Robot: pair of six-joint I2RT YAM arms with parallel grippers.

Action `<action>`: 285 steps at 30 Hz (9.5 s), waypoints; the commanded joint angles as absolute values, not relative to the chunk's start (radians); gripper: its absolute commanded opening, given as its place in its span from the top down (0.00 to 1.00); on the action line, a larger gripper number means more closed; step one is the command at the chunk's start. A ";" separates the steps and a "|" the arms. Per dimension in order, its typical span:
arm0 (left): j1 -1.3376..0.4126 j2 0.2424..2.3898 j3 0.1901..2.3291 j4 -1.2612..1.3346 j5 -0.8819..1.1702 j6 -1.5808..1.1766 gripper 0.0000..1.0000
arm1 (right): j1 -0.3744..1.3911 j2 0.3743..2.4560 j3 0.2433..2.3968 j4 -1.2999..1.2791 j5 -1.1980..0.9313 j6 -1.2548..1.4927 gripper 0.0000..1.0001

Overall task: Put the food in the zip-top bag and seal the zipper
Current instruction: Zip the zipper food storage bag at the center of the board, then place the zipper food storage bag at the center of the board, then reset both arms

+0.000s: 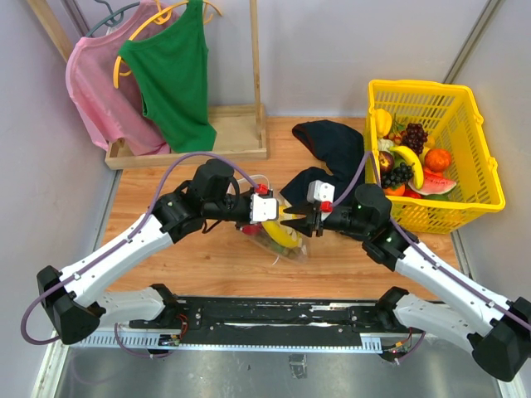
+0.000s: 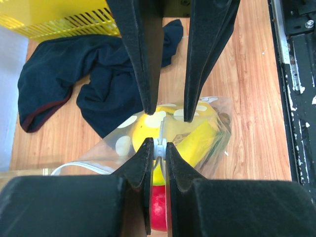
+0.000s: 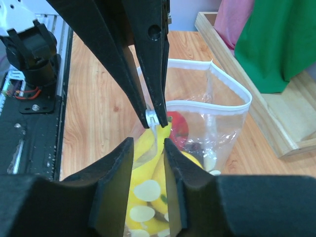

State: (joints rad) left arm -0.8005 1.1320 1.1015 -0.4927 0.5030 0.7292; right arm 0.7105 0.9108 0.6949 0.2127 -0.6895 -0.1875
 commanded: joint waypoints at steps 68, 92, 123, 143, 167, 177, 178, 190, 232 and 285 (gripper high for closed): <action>-0.785 1.188 1.202 -0.474 0.507 0.673 1.00 | 0.593 0.885 0.693 0.343 -0.781 -0.117 0.54; -0.785 1.222 1.225 -0.489 0.559 0.664 1.00 | 0.643 0.971 0.753 0.246 -0.694 -0.176 0.84; -0.785 1.097 1.111 -0.519 0.378 0.547 1.00 | 0.639 0.734 0.649 0.204 -0.199 -0.132 0.99; -0.785 1.117 1.127 -0.510 0.449 0.612 1.00 | 0.620 0.848 0.797 -0.009 -0.556 -0.247 0.48; -0.785 1.153 1.145 -0.462 0.532 0.582 1.00 | 0.673 1.106 0.972 -0.186 -0.745 -0.328 0.50; -0.786 1.098 1.114 -0.480 0.448 0.490 1.00 | 0.673 1.033 0.942 -0.213 -0.563 -0.321 0.99; -0.785 1.089 1.109 -0.484 0.439 0.484 1.00 | 0.672 1.027 0.942 -0.216 -0.544 -0.317 0.99; -0.786 0.991 1.044 -0.540 0.299 0.360 1.00 | 0.668 0.984 0.918 -0.232 -0.304 -0.255 0.99; -0.542 1.034 0.724 -0.333 -0.025 -0.475 1.00 | 0.588 1.546 1.127 -0.007 -0.239 0.103 0.26; -0.475 0.124 0.480 -0.216 -0.353 -0.289 0.01 | 0.579 0.158 0.739 -0.416 0.738 -0.048 0.02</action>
